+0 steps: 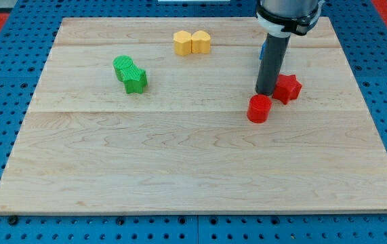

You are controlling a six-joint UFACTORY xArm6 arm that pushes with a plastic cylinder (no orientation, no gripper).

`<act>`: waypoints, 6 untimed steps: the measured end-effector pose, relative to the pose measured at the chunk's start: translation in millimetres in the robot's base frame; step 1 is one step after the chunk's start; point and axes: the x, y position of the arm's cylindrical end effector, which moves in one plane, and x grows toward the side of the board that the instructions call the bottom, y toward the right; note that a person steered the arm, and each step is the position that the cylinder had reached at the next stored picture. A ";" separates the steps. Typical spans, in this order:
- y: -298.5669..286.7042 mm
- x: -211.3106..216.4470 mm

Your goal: Move the red circle to the bottom side of the red star

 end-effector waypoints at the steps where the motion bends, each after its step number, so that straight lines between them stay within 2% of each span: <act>1: 5.7 0.0; 2: 10.3 0.0; 3: -22.9 0.0; 4: -88.0 0.0; 5: -88.0 0.6; 6: -88.0 25.4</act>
